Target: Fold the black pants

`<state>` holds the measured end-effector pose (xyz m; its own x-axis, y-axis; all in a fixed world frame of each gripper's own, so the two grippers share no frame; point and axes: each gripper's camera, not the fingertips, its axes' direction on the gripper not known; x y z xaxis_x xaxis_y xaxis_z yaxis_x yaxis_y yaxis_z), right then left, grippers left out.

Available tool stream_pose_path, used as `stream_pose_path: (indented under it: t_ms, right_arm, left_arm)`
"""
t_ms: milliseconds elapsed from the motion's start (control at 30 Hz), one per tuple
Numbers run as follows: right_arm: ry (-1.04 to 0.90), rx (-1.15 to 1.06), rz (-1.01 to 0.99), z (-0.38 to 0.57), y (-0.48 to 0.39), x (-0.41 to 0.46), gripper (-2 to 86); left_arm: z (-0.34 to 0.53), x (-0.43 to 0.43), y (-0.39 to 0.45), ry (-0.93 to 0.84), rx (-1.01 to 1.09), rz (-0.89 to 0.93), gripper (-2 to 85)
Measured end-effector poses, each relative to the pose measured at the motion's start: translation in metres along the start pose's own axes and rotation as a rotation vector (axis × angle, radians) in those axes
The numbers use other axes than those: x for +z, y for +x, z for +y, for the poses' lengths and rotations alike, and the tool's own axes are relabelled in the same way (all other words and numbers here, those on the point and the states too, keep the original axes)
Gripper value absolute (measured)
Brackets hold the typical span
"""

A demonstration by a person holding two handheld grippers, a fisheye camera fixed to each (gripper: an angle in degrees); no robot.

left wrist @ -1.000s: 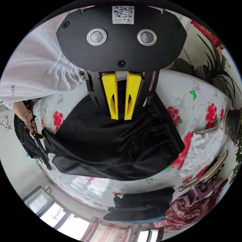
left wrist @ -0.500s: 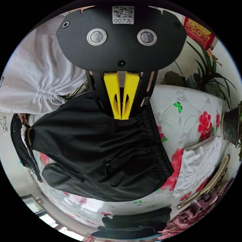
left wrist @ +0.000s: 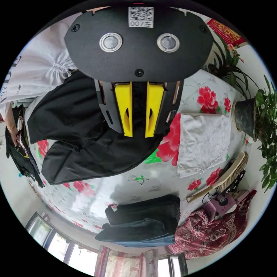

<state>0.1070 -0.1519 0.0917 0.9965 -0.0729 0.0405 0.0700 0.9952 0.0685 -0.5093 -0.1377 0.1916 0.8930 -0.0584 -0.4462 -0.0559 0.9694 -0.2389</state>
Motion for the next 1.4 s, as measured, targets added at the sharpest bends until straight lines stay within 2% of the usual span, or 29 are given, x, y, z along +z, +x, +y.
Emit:
stream_pose_path:
  t_ms: [167,300,533,600,667,733,833,1000,1167,1267,1333,1400]
  right_arm:
    - [-0.083,-0.228,0.031,-0.091,-0.063,0.049,7.8]
    - [-0.188,-0.364,0.093,-0.145,-0.101,0.107,8.5]
    - [-0.341,-0.437,0.125,-0.191,-0.123,0.185,7.4]
    - [-0.358,-0.414,-0.007,-0.193,-0.120,0.189,4.9]
    - [-0.381,-0.367,-0.030,-0.196,-0.118,0.188,2.5]
    - [-0.369,-0.359,-0.021,-0.193,-0.120,0.181,1.1]
    - [-0.199,-0.393,0.022,-0.182,-0.132,0.137,0.1]
    - [0.212,-0.378,0.039,-0.141,-0.140,-0.010,-0.2]
    - [0.465,-0.305,-0.001,-0.053,-0.124,-0.131,-0.2]
    - [0.495,-0.215,0.039,0.022,-0.100,-0.162,-0.2]
    - [0.426,-0.138,0.062,0.069,-0.081,-0.156,-0.2]
    - [0.251,0.044,0.110,0.132,-0.050,-0.123,-0.1]
  left_arm:
    - [-0.060,0.038,-0.006,-0.145,0.064,-0.044,7.8]
    - [-0.075,0.068,-0.003,-0.258,0.101,-0.093,7.7]
    - [-0.079,0.071,-0.001,-0.267,0.118,-0.059,1.1]
    - [-0.076,0.068,-0.002,-0.257,0.124,-0.051,0.0]
    - [-0.074,0.065,-0.004,-0.257,0.108,-0.035,-0.6]
    - [-0.071,0.061,-0.007,-0.252,0.096,-0.024,-0.8]
    - [-0.062,0.039,-0.015,-0.188,0.050,0.001,-0.9]
    - [-0.029,-0.035,-0.028,0.039,-0.041,0.099,-0.9]
    - [0.048,-0.120,-0.031,0.344,-0.084,0.236,-0.9]
    - [0.094,-0.140,-0.014,0.395,0.039,0.239,-0.9]
    - [0.115,-0.133,0.000,0.335,0.114,0.211,-0.9]
    - [0.132,-0.113,0.016,0.221,0.166,0.182,-0.9]
